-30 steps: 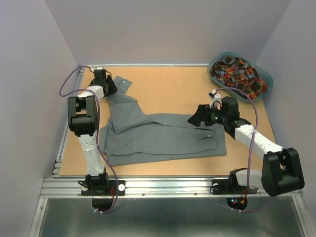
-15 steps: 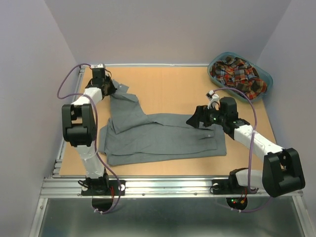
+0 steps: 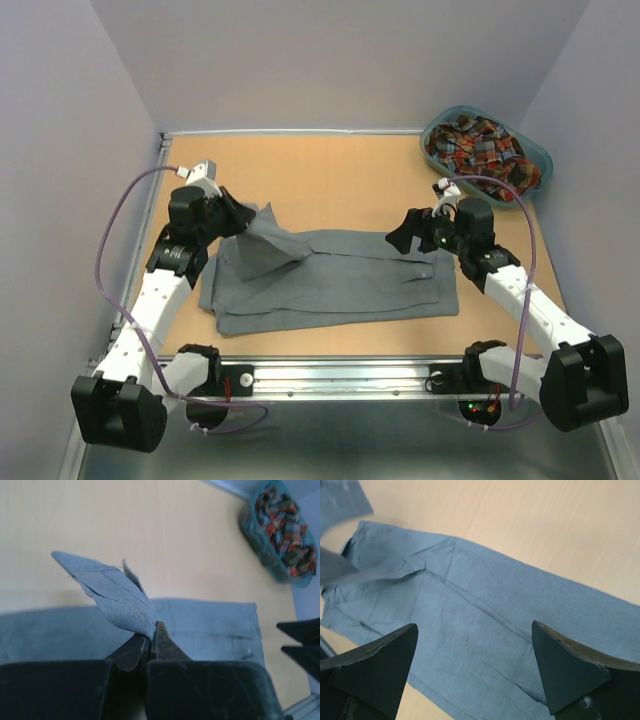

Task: Fold and stack the long sleeve shirts
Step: Fold the shirt

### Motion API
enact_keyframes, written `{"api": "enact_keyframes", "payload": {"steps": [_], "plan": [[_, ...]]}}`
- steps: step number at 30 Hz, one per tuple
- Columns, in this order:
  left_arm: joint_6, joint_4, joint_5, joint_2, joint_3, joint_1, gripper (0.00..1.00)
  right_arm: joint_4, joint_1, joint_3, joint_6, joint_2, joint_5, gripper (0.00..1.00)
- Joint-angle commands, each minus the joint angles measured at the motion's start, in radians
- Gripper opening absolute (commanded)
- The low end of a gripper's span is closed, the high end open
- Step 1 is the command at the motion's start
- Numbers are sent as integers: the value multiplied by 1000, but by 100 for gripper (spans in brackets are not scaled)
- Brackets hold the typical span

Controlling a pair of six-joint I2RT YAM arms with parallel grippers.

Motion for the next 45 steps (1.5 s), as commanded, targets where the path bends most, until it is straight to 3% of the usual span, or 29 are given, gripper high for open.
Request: {"api": "enact_keyframes", "payload": {"steps": [1, 6, 10, 12, 13, 15, 17, 19, 24, 27, 29, 34, 35, 40, 45], "plan": [[-59, -184, 89, -136, -143, -1, 5, -11, 10, -12, 2, -39, 116, 100], [-163, -247, 250, -301, -291, -3, 12, -15, 10, -4, 22, -41, 134, 100], [-182, -353, 250, -410, -332, -3, 25, -19, 10, 0, 24, -26, 165, 100], [-160, -439, 211, -436, -308, -3, 56, -24, 8, -1, 19, -7, 199, 100], [-140, -462, 198, -445, -280, -3, 77, -27, 8, -3, 21, 1, 231, 100], [-126, -490, 189, -456, -250, -3, 91, -27, 8, -7, 42, 22, 271, 100], [-106, -499, 166, -465, -201, -3, 99, -27, 6, -7, 57, 37, 330, 100], [-94, -510, 15, -456, -153, -3, 99, -28, 5, -3, 84, 65, 378, 100], [-95, -407, -131, -366, -114, -3, 96, -27, -12, 9, 140, 109, 438, 100], [-131, -283, -216, -260, -125, -3, 85, -24, -38, 14, 182, 148, 453, 98], [-146, -223, -239, -153, -125, -1, 70, -22, -49, 26, 191, 187, 453, 92], [-175, -62, -242, 102, -91, 0, 58, -7, -66, 51, 219, 263, 478, 78], [-181, -57, -275, 184, -73, 2, 54, -4, -70, 54, 223, 275, 479, 70], [-206, -17, -302, 377, -47, 44, 49, 21, -89, 69, 252, 368, 464, 50], [-246, -5, -268, 518, -29, 109, 44, 57, -139, 75, 262, 450, 470, 45]]}}
